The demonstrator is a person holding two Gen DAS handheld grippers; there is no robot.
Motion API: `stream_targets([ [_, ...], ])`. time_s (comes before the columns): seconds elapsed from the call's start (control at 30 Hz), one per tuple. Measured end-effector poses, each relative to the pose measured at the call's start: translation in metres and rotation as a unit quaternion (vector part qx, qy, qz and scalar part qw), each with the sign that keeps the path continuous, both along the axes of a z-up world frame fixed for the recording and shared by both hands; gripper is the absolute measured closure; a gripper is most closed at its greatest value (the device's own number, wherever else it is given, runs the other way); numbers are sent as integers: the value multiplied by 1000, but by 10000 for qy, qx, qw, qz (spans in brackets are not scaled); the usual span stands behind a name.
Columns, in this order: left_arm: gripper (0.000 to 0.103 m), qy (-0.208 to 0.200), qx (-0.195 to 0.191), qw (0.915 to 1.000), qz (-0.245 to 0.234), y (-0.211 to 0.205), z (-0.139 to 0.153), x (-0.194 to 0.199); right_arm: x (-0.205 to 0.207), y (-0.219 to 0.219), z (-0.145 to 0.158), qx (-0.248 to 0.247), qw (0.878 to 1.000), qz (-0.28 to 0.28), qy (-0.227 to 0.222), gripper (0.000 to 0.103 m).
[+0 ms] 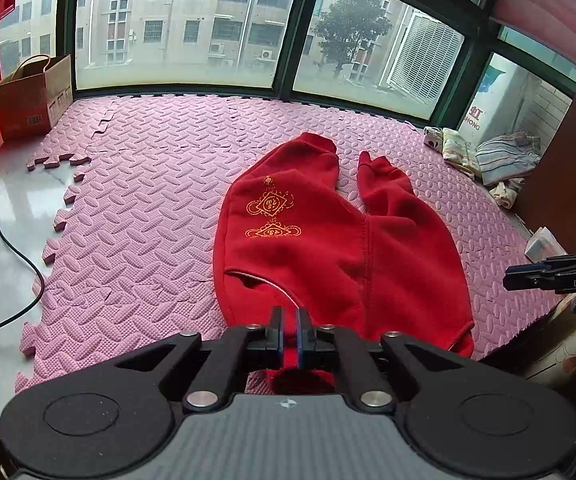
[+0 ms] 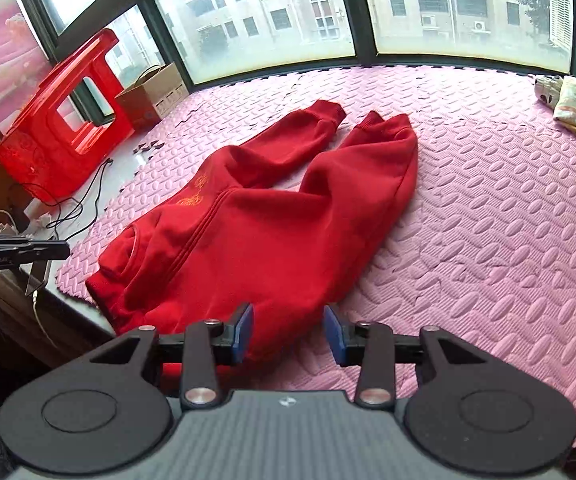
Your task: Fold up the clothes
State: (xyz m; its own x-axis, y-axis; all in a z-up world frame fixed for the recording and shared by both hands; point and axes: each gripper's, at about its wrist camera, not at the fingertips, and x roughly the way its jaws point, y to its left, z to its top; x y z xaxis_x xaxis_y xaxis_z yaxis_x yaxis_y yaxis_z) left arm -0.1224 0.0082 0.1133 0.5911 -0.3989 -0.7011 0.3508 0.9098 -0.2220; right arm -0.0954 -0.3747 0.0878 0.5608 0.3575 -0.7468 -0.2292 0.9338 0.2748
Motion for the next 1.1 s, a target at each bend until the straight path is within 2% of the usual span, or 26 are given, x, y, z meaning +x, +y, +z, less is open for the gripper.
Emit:
stream_targets([
  [0.23,96,95,-155,9998,-61,-25,-14,26,52,-27,4,-350,9968,-588,-418,64],
  [0.3,96,211,-190,9996,-78,-33,-22,34,84,-37,-2,-412,9947,-812,-481,64],
  [0.57,95,591,-204,9980,-96,-47,-43,58,168,-59,-26,-231,9913,-1262,-293,64],
  [0.67,91,665,-188,9976,-58,-48,-46,64,193,-55,-39,-251,9924,-1191,-180,64],
  [0.83,91,759,-164,9970,-37,-48,-49,74,220,-49,-60,-329,9929,-1141,-10,65],
  [0.9,90,793,-153,9967,-29,-48,-50,77,223,-49,-65,-338,9922,-1197,42,73],
  [0.97,89,825,-166,9964,-42,-49,-52,80,222,-50,-67,-343,9913,-1273,7,89],
  [1.03,88,847,-162,9962,-77,-49,-53,81,219,-50,-64,-431,9900,-1339,-94,94],
  [1.1,88,870,-167,9960,-109,-49,-54,82,212,-56,-53,-733,9836,-1603,-372,94],
])
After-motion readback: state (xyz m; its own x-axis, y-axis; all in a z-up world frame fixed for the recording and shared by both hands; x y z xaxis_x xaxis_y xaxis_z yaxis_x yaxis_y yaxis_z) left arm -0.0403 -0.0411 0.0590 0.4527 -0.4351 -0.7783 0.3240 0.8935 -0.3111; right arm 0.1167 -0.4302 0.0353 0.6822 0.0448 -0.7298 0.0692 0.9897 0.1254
